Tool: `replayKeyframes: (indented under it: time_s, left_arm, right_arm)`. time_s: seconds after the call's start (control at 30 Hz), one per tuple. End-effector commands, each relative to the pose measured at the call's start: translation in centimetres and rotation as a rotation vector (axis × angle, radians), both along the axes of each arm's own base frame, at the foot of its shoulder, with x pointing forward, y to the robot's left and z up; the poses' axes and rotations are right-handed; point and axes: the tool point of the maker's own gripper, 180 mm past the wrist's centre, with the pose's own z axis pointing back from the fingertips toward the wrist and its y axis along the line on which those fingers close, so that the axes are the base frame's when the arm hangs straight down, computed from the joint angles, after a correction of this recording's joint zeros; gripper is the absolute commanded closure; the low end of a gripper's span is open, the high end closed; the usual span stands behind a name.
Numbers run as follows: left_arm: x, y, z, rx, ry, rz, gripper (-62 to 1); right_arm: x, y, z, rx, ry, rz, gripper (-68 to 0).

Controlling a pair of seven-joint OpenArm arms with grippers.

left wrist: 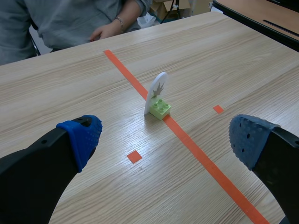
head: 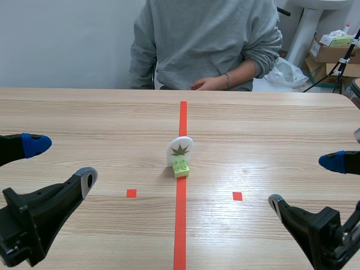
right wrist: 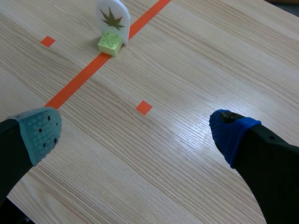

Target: Do the leaf sorting experiment

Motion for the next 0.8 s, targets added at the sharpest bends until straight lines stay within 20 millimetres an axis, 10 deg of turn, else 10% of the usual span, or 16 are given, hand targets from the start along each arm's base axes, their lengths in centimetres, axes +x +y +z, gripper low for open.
replayKeyframes:
  time_s: [0.0, 0.77]
  left_arm:
    - [0.2, -0.3, 0.9, -0.019, -0.023, -0.002, -58.1]
    - [1.9, 0.7, -2.1, 0.218, -0.004, -0.048, -58.1]
  right_arm:
    - [0.5, -0.1, 0.6, 0.006, -0.024, -0.006, -67.9]
    - [0.5, -0.1, 0.6, 0.005, -0.024, -0.006, -67.9]
